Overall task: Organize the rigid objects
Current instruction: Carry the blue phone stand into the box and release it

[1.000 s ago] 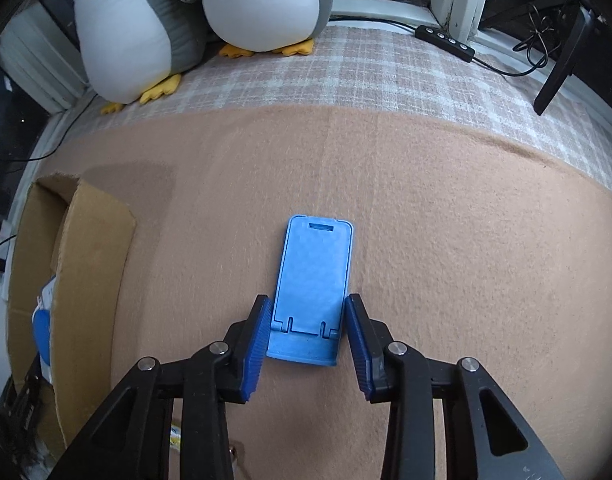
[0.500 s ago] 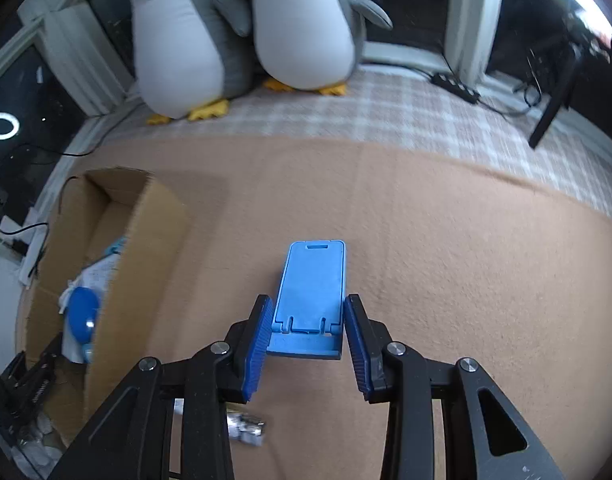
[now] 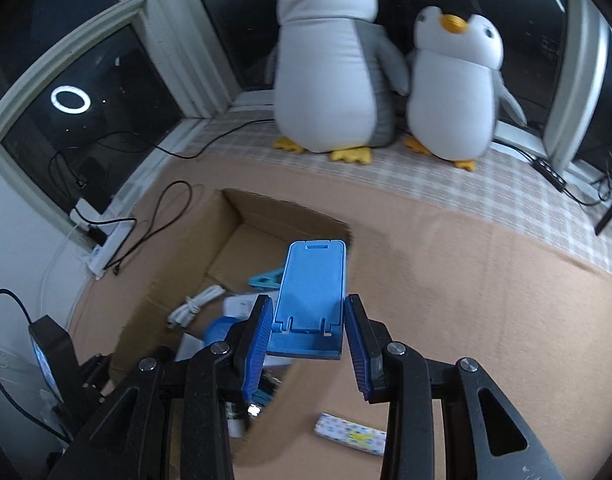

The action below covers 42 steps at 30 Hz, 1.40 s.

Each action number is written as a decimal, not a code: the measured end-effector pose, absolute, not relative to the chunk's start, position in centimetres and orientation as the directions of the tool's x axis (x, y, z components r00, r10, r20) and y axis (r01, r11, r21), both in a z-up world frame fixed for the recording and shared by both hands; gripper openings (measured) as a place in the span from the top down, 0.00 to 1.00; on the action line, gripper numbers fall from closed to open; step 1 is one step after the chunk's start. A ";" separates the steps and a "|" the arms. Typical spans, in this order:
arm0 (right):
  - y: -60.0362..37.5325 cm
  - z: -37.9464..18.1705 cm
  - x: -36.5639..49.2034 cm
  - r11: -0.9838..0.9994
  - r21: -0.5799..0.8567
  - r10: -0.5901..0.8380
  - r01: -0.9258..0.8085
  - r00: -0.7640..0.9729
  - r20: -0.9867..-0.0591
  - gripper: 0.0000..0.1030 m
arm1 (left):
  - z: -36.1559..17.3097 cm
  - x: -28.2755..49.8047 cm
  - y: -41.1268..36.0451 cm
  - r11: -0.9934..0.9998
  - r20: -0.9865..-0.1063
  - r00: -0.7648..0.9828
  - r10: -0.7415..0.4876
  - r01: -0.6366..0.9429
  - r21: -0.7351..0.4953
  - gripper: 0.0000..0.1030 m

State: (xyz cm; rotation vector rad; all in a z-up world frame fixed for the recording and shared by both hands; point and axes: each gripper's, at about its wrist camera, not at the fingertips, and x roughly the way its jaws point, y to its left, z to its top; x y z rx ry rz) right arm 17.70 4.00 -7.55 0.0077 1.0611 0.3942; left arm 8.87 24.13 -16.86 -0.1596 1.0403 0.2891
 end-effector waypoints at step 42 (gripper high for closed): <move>11.2 -10.7 20.0 0.900 0.212 0.351 -0.380 0.345 -0.871 0.67 | -16.9 8.9 24.3 0.951 -0.866 0.475 0.155 -0.310 0.001 0.60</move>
